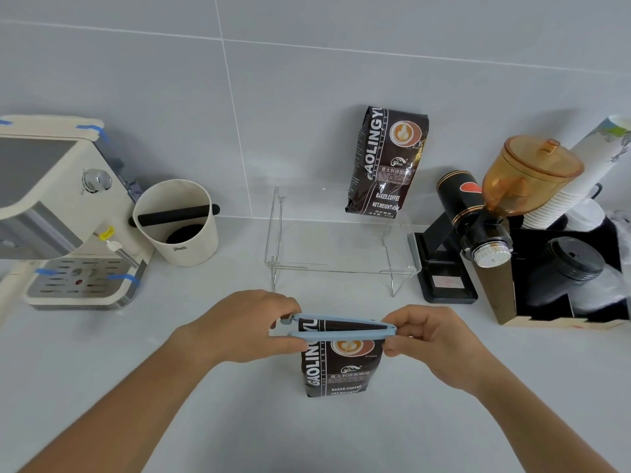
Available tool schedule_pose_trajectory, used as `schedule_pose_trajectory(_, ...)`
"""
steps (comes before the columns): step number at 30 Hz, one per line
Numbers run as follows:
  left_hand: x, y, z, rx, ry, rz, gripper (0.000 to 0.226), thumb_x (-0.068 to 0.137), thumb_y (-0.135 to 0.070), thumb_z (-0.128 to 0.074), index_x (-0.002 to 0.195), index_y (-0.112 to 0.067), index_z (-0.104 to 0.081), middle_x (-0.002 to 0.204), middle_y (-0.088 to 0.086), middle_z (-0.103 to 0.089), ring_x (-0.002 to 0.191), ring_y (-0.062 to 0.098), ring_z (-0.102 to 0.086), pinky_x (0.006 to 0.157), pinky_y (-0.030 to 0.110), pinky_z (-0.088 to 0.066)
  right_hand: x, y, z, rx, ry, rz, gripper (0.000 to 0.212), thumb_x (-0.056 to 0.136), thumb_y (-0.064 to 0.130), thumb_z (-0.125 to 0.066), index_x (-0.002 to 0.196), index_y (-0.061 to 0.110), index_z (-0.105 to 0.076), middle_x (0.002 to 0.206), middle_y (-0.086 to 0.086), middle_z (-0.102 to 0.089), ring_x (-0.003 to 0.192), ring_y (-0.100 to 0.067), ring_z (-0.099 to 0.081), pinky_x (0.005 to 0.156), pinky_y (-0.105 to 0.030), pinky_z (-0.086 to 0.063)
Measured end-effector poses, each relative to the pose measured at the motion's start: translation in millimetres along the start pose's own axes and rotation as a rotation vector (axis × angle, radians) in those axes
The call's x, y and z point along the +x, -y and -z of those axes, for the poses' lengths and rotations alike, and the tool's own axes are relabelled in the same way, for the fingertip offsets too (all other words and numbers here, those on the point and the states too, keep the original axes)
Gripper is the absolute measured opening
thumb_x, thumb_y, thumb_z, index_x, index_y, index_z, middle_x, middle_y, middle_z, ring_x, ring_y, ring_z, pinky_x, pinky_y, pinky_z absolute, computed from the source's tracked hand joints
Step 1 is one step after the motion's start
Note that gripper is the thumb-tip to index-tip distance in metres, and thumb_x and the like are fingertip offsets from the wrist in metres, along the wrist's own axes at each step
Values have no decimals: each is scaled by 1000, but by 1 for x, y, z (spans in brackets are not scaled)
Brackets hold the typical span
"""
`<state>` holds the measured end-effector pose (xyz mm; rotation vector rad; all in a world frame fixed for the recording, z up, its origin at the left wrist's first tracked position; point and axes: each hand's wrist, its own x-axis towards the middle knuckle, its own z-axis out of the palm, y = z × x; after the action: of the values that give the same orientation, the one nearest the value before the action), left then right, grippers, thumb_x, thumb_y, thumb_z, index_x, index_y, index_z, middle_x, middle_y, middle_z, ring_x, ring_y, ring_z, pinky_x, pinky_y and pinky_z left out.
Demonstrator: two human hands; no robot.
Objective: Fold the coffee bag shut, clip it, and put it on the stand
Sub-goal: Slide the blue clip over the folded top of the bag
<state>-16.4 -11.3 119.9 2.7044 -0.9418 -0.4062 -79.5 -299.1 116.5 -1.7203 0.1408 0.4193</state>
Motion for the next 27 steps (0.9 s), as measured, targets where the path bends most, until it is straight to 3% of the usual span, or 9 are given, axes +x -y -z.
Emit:
schedule_pose_trajectory(6,4,5,-1,133,16,-126,69,75,-79,-20,93,-23,-57,78,-12,-52,71,18,-50,55,19,-29,-1,0,-1,32,4,9,19,81,-12,-67,89,5,-73,77,-15,-77,68,-19,-69,66,-25,-58)
schedule_pose_trajectory(12,6,7,-4,159,14,-146,68,73,-76,-9,80,-21,-48,73,-9,-49,71,23,-54,65,34,-40,-2,0,-2,-166,-60,25,17,83,3,-71,90,19,-75,80,-10,-78,71,-15,-70,74,-34,-59)
schedule_pose_trajectory(15,5,7,-6,148,33,-144,62,73,-81,-11,75,-25,-38,70,-10,-47,71,23,-53,66,35,-41,-4,2,-4,-360,-89,91,14,84,14,-71,91,25,-75,78,2,-75,69,-11,-67,68,-28,-57)
schedule_pose_trajectory(17,6,7,-8,147,24,-162,54,77,-76,-15,74,-26,-37,68,-10,-45,69,21,-51,65,34,-41,-4,4,-4,-519,-92,203,12,86,17,-70,92,26,-74,83,7,-72,73,-14,-65,65,-22,-55)
schedule_pose_trajectory(19,6,8,-10,128,15,-164,49,78,-71,-16,74,-26,-37,67,-10,-44,68,20,-50,63,33,-40,-3,4,-5,-649,-91,315,11,87,18,-68,94,23,-74,75,8,-68,78,-14,-61,60,-14,-49)
schedule_pose_trajectory(22,6,8,-14,112,6,-162,48,79,-69,-16,75,-25,-36,70,-9,-47,70,21,-51,62,33,-39,-3,3,-7,-664,-112,371,8,87,14,-69,93,15,-74,75,9,-67,81,-11,-59,58,-6,-43)
schedule_pose_trajectory(27,2,6,-15,91,20,-135,52,79,-72,-14,75,-26,-37,61,-11,-36,67,18,-46,62,33,-39,-5,-3,-9,-621,-135,402,6,86,12,-69,90,12,-74,71,6,-64,72,-12,-57,49,-6,-38)
